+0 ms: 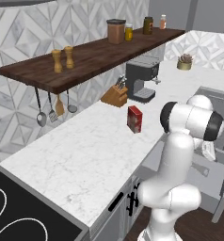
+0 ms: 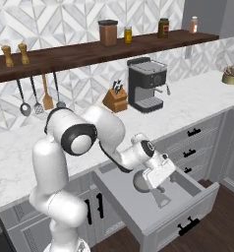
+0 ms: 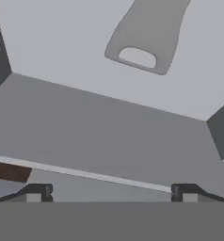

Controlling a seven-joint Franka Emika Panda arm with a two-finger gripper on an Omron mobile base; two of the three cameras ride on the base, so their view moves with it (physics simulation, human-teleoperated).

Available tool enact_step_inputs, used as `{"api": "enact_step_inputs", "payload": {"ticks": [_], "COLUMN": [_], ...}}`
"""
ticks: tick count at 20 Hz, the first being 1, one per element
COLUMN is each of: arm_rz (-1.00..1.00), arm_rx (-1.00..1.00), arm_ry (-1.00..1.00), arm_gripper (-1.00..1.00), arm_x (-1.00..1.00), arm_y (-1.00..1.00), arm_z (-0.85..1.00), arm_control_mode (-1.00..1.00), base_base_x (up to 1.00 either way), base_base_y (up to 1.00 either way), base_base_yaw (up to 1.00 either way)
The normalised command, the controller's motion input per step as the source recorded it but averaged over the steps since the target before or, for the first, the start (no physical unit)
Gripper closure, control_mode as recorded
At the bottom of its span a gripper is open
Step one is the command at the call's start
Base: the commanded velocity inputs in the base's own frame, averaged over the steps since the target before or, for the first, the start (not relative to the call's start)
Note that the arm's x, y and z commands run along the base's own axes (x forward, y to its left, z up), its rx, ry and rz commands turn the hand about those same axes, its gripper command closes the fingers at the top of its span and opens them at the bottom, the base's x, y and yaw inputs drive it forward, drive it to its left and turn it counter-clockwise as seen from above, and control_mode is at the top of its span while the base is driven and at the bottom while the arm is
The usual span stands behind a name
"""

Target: Pick the measuring cup from the drawer and place it on the counter.

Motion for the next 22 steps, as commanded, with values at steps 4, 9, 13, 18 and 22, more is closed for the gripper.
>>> {"api": "enact_step_inputs", "payload": {"ticks": [4, 9, 13, 18, 22], "arm_rz": [-0.03, -0.05, -0.10, -0.05, -0.06], "arm_rx": [0.52, 0.68, 0.60, 0.61, 0.40], "arm_ry": [-0.41, -0.17, -0.21, -0.17, -0.20], "arm_gripper": [-1.00, -1.00, -1.00, -1.00, -1.00], "arm_x": [-0.28, 0.03, 0.17, 0.06, 0.01], "arm_y": [0.03, 0.00, -0.02, -0.20, 0.01], "arm_z": [-0.01, 0.29, 0.02, 0.29, 0.01], "arm_control_mode": [-1.00, -1.00, -1.00, -1.00, -1.00], "base_base_x": [0.00, 0.00, 0.00, 0.00, 0.00], "base_base_y": [0.00, 0.00, 0.00, 0.00, 0.00], "base_base_yaw": [0.00, 0.00, 0.00, 0.00, 0.00]}}
